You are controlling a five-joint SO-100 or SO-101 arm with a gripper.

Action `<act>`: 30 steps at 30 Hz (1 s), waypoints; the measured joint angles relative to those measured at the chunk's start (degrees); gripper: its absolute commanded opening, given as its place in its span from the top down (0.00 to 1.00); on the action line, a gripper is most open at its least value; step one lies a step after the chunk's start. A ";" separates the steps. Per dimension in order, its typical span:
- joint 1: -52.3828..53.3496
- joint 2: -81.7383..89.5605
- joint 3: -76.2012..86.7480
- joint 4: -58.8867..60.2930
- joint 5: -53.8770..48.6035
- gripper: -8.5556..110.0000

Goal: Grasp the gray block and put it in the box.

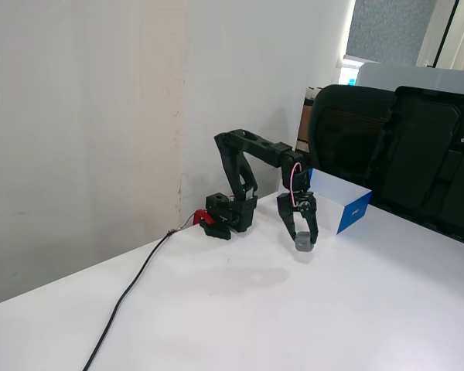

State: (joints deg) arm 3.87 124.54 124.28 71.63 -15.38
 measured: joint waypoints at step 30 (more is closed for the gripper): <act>36.12 6.50 -19.16 8.44 8.79 0.93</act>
State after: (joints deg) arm 39.99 131.04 105.12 80.07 -6.59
